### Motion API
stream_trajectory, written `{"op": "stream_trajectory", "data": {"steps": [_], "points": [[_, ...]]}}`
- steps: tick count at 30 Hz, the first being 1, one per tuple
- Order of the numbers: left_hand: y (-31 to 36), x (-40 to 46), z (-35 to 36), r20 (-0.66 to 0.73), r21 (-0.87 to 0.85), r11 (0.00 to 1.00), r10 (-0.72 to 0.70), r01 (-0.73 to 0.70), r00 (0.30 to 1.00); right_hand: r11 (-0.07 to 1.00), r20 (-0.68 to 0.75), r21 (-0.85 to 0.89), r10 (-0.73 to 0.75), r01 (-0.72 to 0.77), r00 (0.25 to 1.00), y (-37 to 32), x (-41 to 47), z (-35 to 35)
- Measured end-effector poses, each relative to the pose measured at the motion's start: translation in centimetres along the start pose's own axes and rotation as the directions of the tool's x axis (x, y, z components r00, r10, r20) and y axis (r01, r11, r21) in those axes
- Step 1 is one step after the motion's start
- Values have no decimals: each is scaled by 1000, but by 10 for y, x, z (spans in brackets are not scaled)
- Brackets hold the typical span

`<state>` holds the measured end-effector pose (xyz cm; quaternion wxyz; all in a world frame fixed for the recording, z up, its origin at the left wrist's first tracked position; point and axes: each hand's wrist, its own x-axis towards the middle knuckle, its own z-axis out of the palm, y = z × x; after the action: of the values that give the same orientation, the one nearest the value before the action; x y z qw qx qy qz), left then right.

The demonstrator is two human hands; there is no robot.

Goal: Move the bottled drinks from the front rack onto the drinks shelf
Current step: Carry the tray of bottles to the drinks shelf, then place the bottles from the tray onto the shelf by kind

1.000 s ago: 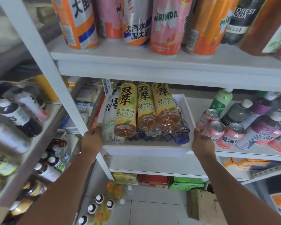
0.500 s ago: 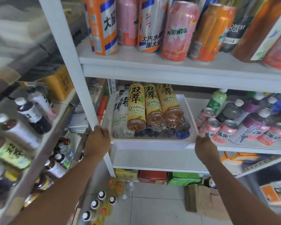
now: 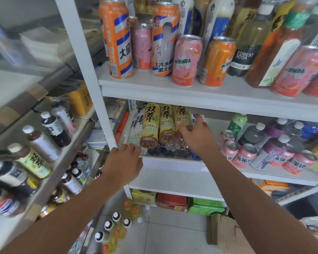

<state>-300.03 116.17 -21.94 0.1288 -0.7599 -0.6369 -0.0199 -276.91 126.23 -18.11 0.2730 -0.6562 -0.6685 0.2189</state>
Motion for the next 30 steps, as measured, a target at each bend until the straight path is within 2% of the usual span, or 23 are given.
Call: {"op": "stream_trajectory", "data": {"steps": [2, 4, 13, 18, 21, 24, 26, 28, 30], "points": [[1, -3, -5, -2, -1, 1000, -17, 17, 1000, 998, 89, -23, 60, -58, 994, -2, 7, 9], [4, -6, -14, -3, 14, 999, -29, 29, 1000, 996, 119, -51, 73, -68, 990, 1, 9, 16], [34, 1, -45, -67, -15, 1000, -24, 23, 997, 987, -23, 151, 65, -61, 998, 14, -9, 11], [56, 9, -45, -108, -131, 991, 5, -19, 994, 962, -103, 273, 61, -31, 993, 32, -62, 1], [73, 16, -47, -32, -345, 937, -75, 59, 997, 924, -74, 378, 91, -56, 993, 40, -100, -1], [85, 19, -47, 142, -538, 819, -147, 201, 979, 915, -30, 400, 73, -55, 997, 50, -133, -3], [90, 18, -51, 278, -651, 690, -171, 316, 945, 918, -34, 397, 39, -23, 999, 59, -149, -1], [98, 14, -54, 386, -802, 448, -118, 396, 915, 919, -22, 393, -10, 18, 1000, 66, -162, 5], [107, 5, -58, 421, -882, 184, -106, 434, 901, 913, -19, 401, -71, 72, 997, 66, -175, 11]]}}
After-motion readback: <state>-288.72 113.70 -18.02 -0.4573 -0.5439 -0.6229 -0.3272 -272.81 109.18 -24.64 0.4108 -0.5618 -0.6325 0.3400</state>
